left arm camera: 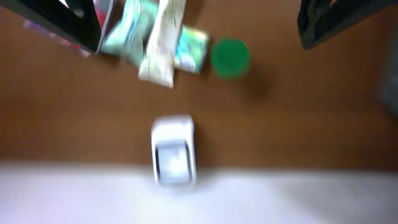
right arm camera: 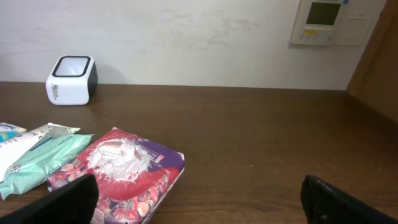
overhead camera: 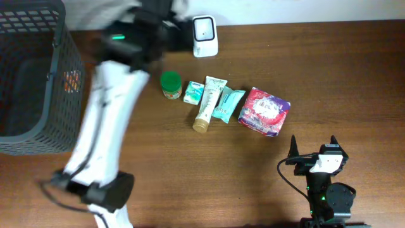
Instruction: Scan the item barcode
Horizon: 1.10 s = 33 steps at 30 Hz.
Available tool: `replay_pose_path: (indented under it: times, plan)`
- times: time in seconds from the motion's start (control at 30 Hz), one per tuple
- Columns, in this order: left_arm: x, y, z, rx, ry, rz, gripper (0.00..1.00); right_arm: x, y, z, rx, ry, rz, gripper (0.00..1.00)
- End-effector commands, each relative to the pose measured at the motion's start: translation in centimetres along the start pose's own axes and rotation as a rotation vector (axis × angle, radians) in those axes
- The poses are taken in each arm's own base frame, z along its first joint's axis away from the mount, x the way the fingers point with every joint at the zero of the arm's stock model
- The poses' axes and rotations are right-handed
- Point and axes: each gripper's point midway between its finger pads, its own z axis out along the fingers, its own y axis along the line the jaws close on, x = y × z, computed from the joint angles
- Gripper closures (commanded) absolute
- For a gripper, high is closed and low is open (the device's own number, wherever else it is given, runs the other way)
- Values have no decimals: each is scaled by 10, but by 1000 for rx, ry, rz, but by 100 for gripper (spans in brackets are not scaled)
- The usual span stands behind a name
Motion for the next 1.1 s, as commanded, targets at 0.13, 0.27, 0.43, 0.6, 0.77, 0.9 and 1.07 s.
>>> replay_pose_path:
  times: [0.13,0.27,0.43,0.6,0.77,0.9,1.07]
  plan:
    - [-75,203,-92,-280,-312,-401,1,4,-2,0,13,7,8,1]
    - [-74,296,-98,-427,-362,-549,1,4,-2,0,13,7,8,1]
    - [-50,366,-45,-528,-251,-575,2,4,-2,0,13,7,8,1]
    - [-12,406,44,-518,-82,-562,0,4,-2,0,13,7,8,1]
    - [14,428,94,-370,-16,-636,9,4,-2,0,13,7,8,1]
    - [29,424,119,-256,45,-571,14,4,-2,0,13,7,8,1]
    - [59,417,153,-233,152,-580,15,4,-2,0,13,7,8,1]
